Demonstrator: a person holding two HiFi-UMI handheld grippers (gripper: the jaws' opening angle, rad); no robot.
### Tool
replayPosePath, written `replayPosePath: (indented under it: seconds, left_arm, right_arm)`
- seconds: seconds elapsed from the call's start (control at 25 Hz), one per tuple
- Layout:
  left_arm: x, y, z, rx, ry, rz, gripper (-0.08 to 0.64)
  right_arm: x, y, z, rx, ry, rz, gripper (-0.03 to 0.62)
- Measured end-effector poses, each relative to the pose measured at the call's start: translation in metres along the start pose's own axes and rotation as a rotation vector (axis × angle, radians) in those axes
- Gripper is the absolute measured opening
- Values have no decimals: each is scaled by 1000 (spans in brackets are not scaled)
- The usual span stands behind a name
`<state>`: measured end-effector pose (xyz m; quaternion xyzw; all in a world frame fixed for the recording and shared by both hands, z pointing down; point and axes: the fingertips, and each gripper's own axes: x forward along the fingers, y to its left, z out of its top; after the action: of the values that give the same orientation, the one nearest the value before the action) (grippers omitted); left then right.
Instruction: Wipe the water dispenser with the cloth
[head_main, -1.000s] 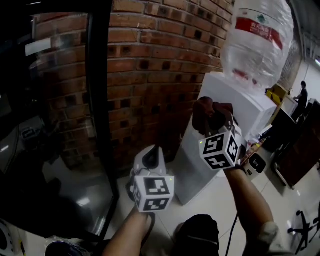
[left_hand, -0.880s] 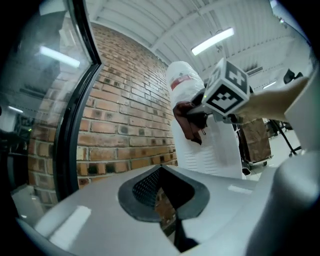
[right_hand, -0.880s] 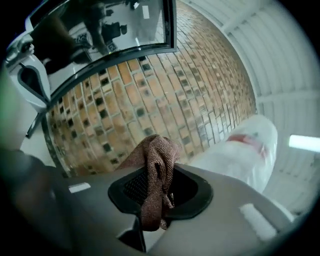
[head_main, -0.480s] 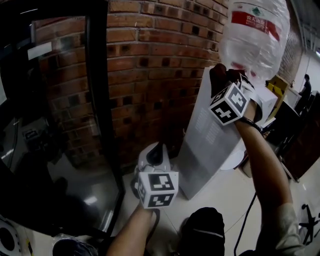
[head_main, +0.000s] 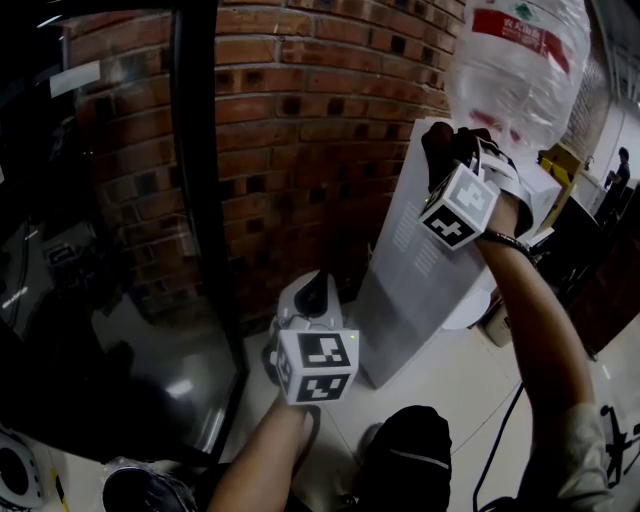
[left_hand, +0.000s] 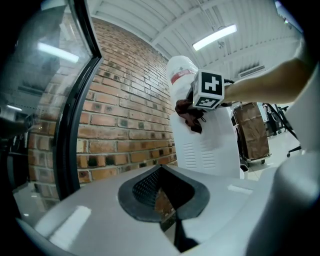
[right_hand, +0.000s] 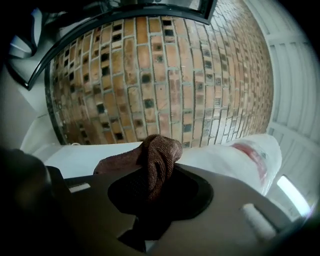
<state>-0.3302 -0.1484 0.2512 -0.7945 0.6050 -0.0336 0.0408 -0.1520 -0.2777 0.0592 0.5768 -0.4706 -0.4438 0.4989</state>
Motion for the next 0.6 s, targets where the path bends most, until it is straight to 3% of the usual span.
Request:
replayPosePath:
  seconds: [0.2,0.36,0.6]
  left_arm:
    - [-1,-1,-1,-7,1,-2,0]
    - [-3,4,-2,-13,0,0,0]
    - [-4,15,-13,-25,13,9,0]
  right_arm:
    - [1,35,-1,-49,67,113,100]
    - [0,67,-7,-7,96,176,100]
    - [-2,152,-23,37,149,327,100]
